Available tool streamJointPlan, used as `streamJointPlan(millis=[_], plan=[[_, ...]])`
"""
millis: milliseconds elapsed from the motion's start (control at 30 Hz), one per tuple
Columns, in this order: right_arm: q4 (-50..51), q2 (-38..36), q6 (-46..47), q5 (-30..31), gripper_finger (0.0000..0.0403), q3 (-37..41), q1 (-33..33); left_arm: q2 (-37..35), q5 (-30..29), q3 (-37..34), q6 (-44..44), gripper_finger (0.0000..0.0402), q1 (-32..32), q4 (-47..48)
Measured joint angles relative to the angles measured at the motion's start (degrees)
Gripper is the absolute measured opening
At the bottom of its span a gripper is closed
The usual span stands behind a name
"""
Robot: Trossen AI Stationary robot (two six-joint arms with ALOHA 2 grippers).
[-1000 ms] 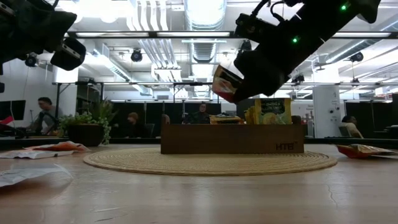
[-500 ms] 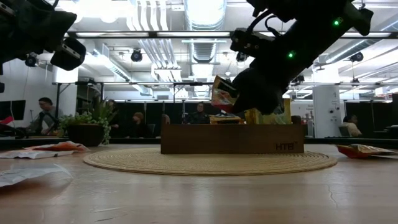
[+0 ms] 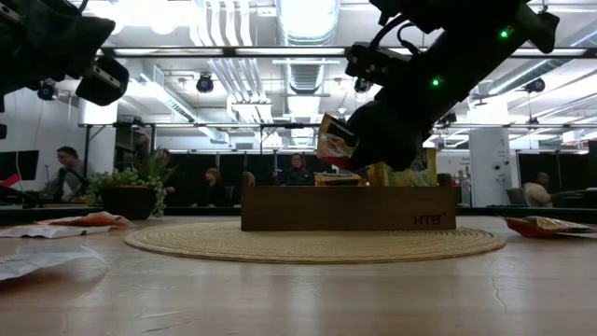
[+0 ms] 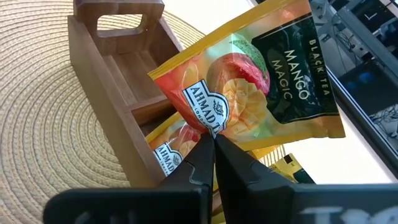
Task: Pick & Place Tea
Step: Put the orange tea bag into the middle of the wooden organizer
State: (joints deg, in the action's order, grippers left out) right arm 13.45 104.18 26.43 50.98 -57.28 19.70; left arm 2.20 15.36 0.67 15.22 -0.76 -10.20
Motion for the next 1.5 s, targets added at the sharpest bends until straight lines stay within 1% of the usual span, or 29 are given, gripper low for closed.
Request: streamJointPlan(millis=[600, 733, 900, 1100, 1233, 1500], plan=[[0.26, 0.00, -0.24, 0.09, 0.0009, -0.12, 0.00, -0.01, 0.01, 0.00, 0.01, 0.0000, -0.01, -0.01], [4.72, 0.00, 0.28, 0.07, 0.0009, -1.54, 0.02, -0.01, 0.01, 0.00, 0.02, 0.0000, -0.01, 0.00], [13.30, 0.00, 5.26, -0.23, 0.0009, -4.29, 0.02, -0.02, 0.01, 0.02, 0.02, 0.0000, -0.01, 0.00], [13.48, 0.00, 5.23, -0.95, 0.0011, -5.25, 0.22, 0.00, 0.01, 0.01, 0.01, 0.0000, 0.00, 0.00], [13.29, 0.00, 4.90, -1.09, 0.0035, -5.06, 0.21, -0.02, 0.00, 0.01, 0.02, 0.0000, 0.00, -0.02], [12.96, 0.00, 4.93, -1.08, 0.0120, -4.61, 0.15, -0.01, 0.00, 0.01, 0.02, 0.0000, -0.01, -0.02]])
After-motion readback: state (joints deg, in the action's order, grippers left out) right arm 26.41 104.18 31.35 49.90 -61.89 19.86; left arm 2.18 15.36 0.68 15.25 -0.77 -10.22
